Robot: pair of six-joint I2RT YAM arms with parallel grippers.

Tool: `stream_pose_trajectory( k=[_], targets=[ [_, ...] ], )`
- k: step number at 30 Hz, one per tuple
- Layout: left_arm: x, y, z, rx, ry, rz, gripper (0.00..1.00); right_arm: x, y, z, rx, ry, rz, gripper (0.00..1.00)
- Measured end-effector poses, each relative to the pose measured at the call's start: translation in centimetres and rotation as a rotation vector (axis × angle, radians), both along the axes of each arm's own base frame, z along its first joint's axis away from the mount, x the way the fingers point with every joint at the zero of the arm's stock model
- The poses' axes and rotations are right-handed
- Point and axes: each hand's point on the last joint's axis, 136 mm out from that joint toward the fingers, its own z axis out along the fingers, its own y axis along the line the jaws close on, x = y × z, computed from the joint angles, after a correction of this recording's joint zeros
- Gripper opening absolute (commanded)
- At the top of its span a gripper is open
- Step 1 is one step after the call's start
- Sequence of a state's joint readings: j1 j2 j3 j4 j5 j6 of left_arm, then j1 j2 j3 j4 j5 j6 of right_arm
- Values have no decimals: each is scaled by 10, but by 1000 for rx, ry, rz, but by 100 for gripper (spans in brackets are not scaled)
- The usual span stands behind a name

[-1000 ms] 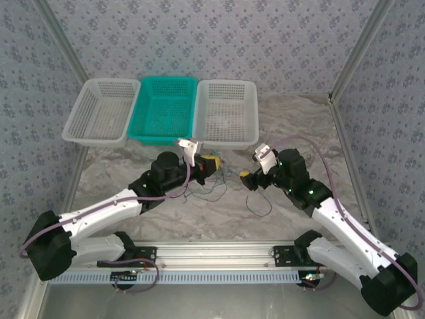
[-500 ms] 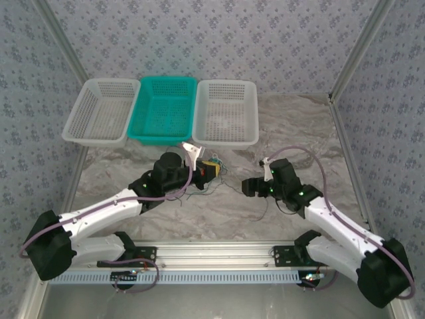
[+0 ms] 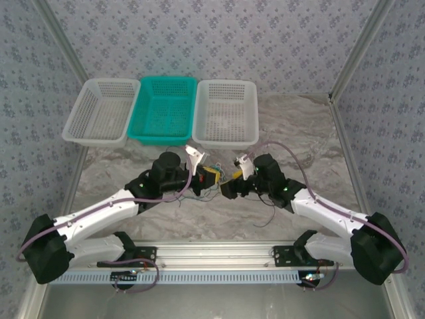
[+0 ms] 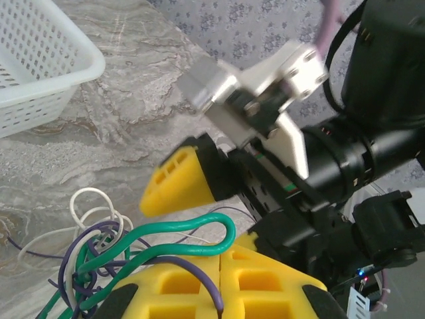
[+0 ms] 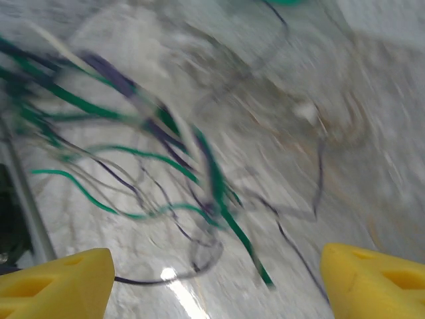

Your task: Untangle the cables

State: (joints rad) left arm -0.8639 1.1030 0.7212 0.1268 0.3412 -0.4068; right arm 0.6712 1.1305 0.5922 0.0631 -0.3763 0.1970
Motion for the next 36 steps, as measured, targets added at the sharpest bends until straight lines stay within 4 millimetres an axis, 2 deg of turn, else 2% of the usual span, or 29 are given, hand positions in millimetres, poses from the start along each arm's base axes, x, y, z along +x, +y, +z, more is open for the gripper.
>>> stream_pose_trajectory(
  k=[3, 7, 8, 11, 15, 17, 21, 25, 28, 30, 32, 34, 36],
  targets=[
    [-5, -2, 8, -13, -14, -35, 0, 5, 10, 20, 10, -116, 61, 78],
    [-14, -7, 13, -31, -17, -96, 0, 11, 24, 24, -11, -189, 123, 67],
    [-15, -7, 14, -35, -20, -107, 0, 12, 28, 21, -20, -197, 138, 60],
    [-19, -5, 21, -49, -35, -123, 0, 15, 36, 17, -31, -216, 169, 30],
    [-19, 6, 43, -93, -86, -96, 0, 24, 39, 12, -35, -223, 126, 9],
    [-14, 21, 55, -112, -94, -39, 0, 32, 38, 12, -24, -231, 73, 9],
    [6, 60, 65, -109, -88, 133, 0, 47, 30, 16, 20, -246, -55, 8],
    [21, 105, 91, -129, -94, 293, 0, 55, 18, 1, 1, -208, -142, 14],
    [25, 139, 132, -203, -160, 411, 0, 64, -4, -23, -71, -147, -237, 14],
    [22, 161, 168, -276, -231, 483, 0, 65, -29, -51, -141, -81, -311, 14],
    [15, 172, 191, -338, -283, 511, 0, 59, -52, -78, -203, -18, -368, 14],
    [10, 179, 201, -375, -302, 526, 0, 50, -63, -95, -243, 27, -387, 14],
    [12, 181, 201, -382, -294, 539, 0, 45, -68, -100, -260, 42, -391, 14]
  ],
)
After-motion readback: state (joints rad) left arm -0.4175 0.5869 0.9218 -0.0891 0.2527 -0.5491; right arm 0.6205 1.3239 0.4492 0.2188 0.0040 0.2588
